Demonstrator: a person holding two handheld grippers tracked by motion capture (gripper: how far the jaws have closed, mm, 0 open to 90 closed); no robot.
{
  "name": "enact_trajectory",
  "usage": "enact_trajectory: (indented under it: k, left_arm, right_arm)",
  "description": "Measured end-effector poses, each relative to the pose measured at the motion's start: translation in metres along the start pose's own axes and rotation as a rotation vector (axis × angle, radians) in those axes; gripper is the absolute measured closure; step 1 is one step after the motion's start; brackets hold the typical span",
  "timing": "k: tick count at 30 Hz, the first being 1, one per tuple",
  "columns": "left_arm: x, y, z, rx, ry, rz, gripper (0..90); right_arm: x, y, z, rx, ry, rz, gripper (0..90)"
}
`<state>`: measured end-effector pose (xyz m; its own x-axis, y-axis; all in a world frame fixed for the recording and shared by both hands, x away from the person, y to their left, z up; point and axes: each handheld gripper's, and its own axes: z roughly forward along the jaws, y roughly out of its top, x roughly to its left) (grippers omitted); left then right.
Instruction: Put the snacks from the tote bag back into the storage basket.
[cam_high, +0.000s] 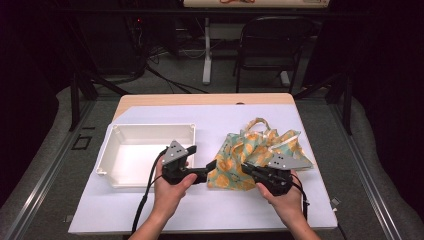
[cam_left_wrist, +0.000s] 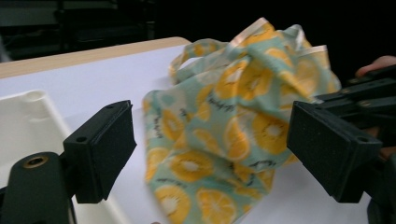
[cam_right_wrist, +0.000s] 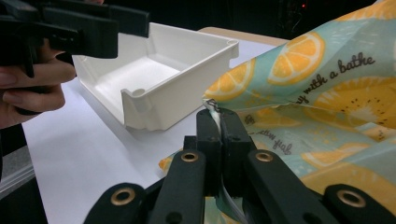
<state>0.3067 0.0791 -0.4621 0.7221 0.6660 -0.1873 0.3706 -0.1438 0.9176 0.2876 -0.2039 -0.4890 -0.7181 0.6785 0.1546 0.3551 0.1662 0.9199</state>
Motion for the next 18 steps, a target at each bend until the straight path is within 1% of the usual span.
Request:
enact_trajectory:
  k: [2,4,6,8,11,13,15,17,18]
  left_arm:
    - [-0.007,0.004,0.009,0.002,-0.027,0.007,16.2]
    - [-0.013,0.008,0.019,0.005,-0.043,0.017,16.4]
    - [-0.019,0.012,0.028,0.007,-0.051,0.025,16.7]
    - [-0.024,0.015,0.037,0.014,-0.056,0.028,16.7]
    - [-0.031,0.017,0.050,0.035,-0.056,0.025,15.9]
    - [-0.035,0.019,0.058,0.069,-0.045,0.029,15.2]
    - [-0.039,0.019,0.065,0.087,-0.046,0.038,15.5]
    - [-0.042,0.020,0.070,0.109,-0.028,0.057,16.2]
    - [-0.043,0.021,0.073,0.121,-0.018,0.054,16.3]
  right_arm:
    - [0.000,-0.002,0.000,0.006,0.006,-0.011,88.6]
    - [0.000,-0.003,0.000,0.006,0.008,-0.006,88.6]
    - [-0.001,-0.004,0.000,0.017,0.013,-0.013,88.6]
    - [-0.001,-0.005,0.001,0.023,0.015,-0.008,88.5]
    - [-0.001,-0.007,0.003,0.026,0.018,-0.013,88.5]
    - [0.000,-0.008,0.003,0.029,0.025,-0.016,88.4]
    - [0.001,-0.008,0.004,0.034,0.026,-0.020,88.4]
    - [0.001,-0.009,0.006,0.041,0.033,-0.023,88.4]
    - [0.001,-0.010,0.007,0.044,0.035,-0.024,88.3]
